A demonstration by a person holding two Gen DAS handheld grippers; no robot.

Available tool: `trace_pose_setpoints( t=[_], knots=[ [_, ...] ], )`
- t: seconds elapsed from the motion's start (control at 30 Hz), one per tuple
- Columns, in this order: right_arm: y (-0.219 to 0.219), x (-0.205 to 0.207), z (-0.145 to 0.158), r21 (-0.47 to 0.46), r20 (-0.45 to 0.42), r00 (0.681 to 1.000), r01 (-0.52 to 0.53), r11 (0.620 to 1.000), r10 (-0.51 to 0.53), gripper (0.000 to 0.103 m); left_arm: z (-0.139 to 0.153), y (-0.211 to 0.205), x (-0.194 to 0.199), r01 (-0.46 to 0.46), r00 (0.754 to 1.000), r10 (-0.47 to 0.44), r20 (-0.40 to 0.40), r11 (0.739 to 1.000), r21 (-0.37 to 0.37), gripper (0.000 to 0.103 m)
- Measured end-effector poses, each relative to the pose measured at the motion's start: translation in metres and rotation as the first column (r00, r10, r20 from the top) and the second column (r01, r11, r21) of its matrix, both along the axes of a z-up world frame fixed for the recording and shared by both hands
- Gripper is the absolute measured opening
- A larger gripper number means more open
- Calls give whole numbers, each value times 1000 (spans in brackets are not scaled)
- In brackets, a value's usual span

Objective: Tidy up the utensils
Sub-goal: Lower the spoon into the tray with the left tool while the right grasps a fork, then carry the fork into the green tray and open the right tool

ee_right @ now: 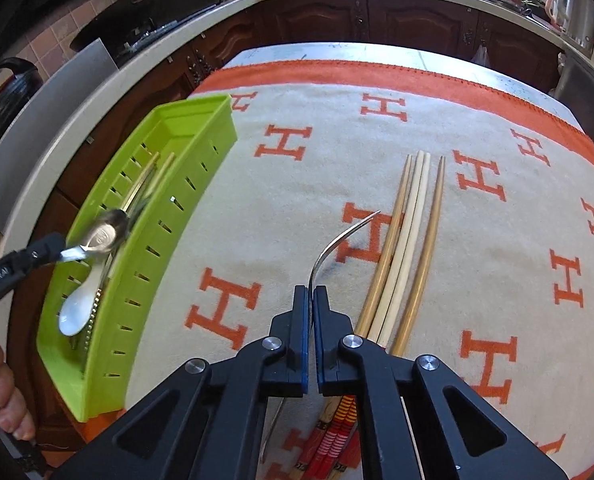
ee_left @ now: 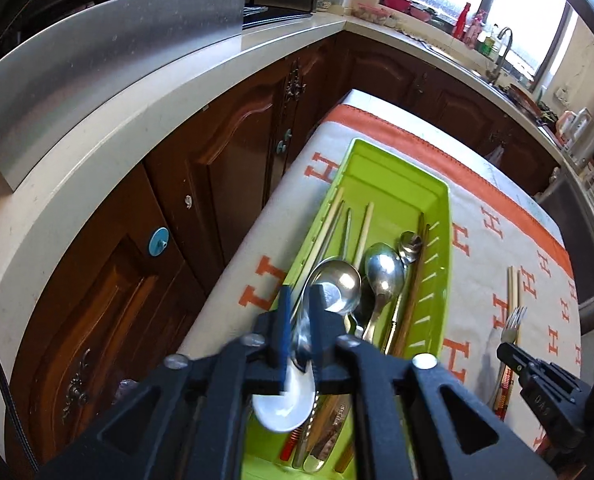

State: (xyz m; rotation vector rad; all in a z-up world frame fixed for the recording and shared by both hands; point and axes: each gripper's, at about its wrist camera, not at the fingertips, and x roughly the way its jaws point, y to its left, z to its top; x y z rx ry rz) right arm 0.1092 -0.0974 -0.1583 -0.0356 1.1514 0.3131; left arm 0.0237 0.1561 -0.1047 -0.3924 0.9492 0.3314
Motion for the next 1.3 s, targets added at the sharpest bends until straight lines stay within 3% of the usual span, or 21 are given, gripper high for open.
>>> trace_pose_setpoints(
  t=[0.07, 0.17, 0.63, 0.83, 1.03, 1.3],
  knots=[
    [0, -3, 9, 20, 8, 1000, 3, 1000, -3, 2, 4, 0, -5, 9, 1000, -10, 9, 1000, 2, 29],
    [2, -6, 26, 42, 30, 1000, -3, 999, 1, 2, 10, -2, -11, 18, 1000, -18, 25, 1000, 7, 40],
    [53, -41, 133, 142, 194, 975, -134, 981, 106, 2, 41, 23, -50, -33, 994, 29, 105, 999, 38, 53],
    [83, -57, 167, 155, 225, 956, -226, 962, 188, 2, 40, 38, -59, -63, 994, 59, 97, 997, 46, 57],
    [114, -68, 168, 139, 186, 944, -300, 944, 272, 2, 37, 42, -63, -69, 995, 63, 84, 995, 71, 64],
    [144, -58, 124, 113, 64, 941, -337, 935, 332, 3, 36, 40, -63, -48, 997, 41, 70, 994, 97, 70]
  ],
)
